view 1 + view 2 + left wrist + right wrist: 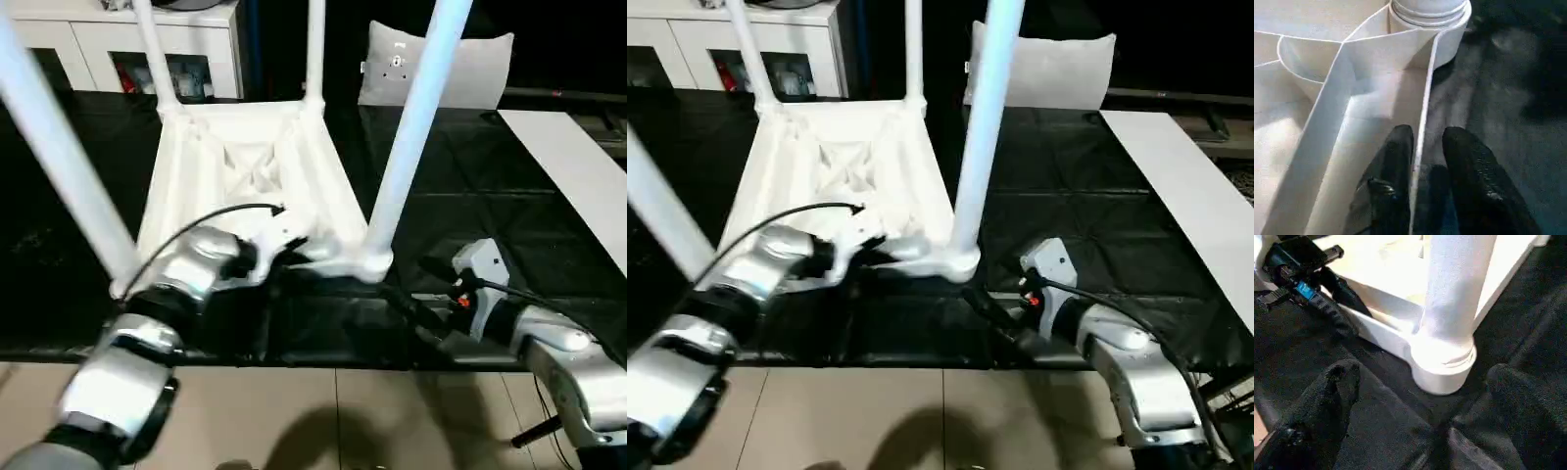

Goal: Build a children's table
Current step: Rotate leg to tighten

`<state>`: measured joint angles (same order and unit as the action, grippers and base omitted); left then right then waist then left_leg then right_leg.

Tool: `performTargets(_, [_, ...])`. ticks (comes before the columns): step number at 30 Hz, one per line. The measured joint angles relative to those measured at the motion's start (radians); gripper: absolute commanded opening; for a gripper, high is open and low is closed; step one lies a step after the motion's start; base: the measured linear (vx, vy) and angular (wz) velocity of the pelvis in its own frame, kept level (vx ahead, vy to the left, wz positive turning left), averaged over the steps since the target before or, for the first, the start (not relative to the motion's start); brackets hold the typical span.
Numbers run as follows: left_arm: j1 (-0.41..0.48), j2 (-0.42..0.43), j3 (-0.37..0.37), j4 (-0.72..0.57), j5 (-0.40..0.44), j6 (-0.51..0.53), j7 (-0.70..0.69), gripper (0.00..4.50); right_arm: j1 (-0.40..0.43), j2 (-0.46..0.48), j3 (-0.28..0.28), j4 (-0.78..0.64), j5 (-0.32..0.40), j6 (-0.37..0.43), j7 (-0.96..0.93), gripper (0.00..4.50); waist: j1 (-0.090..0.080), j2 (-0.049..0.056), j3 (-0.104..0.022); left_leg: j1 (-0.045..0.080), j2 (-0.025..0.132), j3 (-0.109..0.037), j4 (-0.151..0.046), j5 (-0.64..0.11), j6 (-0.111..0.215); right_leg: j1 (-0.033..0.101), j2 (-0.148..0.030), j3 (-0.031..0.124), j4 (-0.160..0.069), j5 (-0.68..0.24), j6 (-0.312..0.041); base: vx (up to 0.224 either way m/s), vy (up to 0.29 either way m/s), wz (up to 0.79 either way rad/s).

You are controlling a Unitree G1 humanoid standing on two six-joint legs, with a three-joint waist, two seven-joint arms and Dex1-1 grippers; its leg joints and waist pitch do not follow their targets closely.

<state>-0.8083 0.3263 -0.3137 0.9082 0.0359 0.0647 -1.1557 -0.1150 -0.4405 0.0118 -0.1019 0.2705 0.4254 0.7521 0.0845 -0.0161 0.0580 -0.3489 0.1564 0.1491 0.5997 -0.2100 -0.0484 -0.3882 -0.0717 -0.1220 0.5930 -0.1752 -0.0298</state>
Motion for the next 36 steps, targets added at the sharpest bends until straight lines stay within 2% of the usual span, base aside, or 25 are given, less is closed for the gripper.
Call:
performTargets(4, [0.044, 0.059, -0.003, -0.076, -0.012, 0.017, -0.104, 0.77, 0.002, -0.002, -0.001, -0.004, 0.003, 0.000, 0.001, 4.50, 0.000, 0.000, 0.000, 0.000, 0.000, 0.001, -0.001, -0.001, -0.002, 0.000, 0.000, 0.000, 0.000, 0.003, -0.005, 0.000, 0.000, 0.00])
performTargets(5, [0.058, 0.071, -0.002, -0.096, -0.014, 0.017, -0.114, 0.54, 0.002, -0.001, 0.000, -0.004, 0.003, 0.000, 0.001, 4.50, 0.002, 0.000, 0.000, 0.000, 0.000, 0.001, 0.000, -0.003, -0.004, 0.000, 0.000, 0.000, 0.000, 0.003, -0.005, 0.000, 0.000, 0.00])
performTargets(10, [0.078, 0.069, 0.003, -0.120, -0.014, -0.010, -0.083, 0.08, 0.002, 0.010, 0.026, -0.002, 0.006, -0.003, 0.002, 4.50, 0.004, 0.000, 0.000, 0.000, 0.000, 0.004, 0.000, -0.003, -0.005, 0.000, -0.002, 0.000, 0.000, 0.000, -0.001, 0.000, 0.000, 0.00])
performTargets(17, [0.094, 0.049, -0.006, -0.145, 0.007, -0.061, -0.050, 0.02, -0.012, 0.012, 0.042, 0.015, 0.004, -0.024, 0.028, 4.50, -0.004, 0.000, 0.000, 0.000, 0.001, 0.005, 0.000, -0.003, -0.004, -0.001, -0.002, 0.001, 0.001, 0.002, -0.004, 0.000, 0.000, 0.00])
performTargets(24, [0.131, 0.094, -0.011, -0.191, 0.011, -0.122, -0.093, 0.02, -0.116, -0.031, 0.084, 0.131, -0.005, -0.089, 0.153, 4.50, -0.009, 0.001, 0.000, 0.001, 0.003, 0.006, 0.000, -0.002, -0.005, -0.001, -0.001, 0.001, 0.001, 0.001, -0.002, 0.000, 0.000, 0.00])
performTargets(25, [0.140, 0.105, -0.011, -0.203, 0.002, -0.126, -0.119, 0.00, -0.129, -0.037, 0.085, 0.153, -0.003, -0.100, 0.183, 4.22, -0.008, 0.001, 0.000, 0.000, 0.003, 0.007, 0.000, -0.002, -0.005, -0.001, -0.001, 0.001, 0.001, 0.004, -0.007, 0.000, 0.000, 0.00])
performTargets(28, [0.163, 0.137, -0.015, -0.238, -0.016, -0.139, -0.203, 0.00, -0.179, -0.059, 0.118, 0.223, 0.002, -0.142, 0.306, 4.10, 0.001, 0.001, 0.000, -0.001, 0.003, 0.007, 0.000, -0.002, -0.003, -0.002, -0.001, 0.001, 0.001, 0.003, -0.006, 0.000, 0.000, 0.00])
performTargets(31, [0.171, 0.148, -0.022, -0.251, -0.022, -0.157, -0.239, 0.00, -0.229, -0.071, 0.152, 0.281, 0.007, -0.169, 0.399, 3.71, 0.012, 0.001, 0.000, 0.000, 0.004, 0.009, 0.001, -0.001, -0.001, -0.002, -0.002, 0.001, 0.002, 0.003, -0.006, 0.000, 0.000, 0.00])
performTargets(36, [0.178, 0.157, -0.028, -0.274, -0.026, -0.149, -0.260, 0.00, -0.284, -0.056, 0.182, 0.363, 0.010, -0.198, 0.503, 3.29, 0.016, -0.001, 0.001, -0.001, 0.008, 0.017, 0.002, -0.001, -0.001, -0.003, -0.002, 0.001, 0.003, 0.004, -0.007, 0.000, 0.000, 0.00])
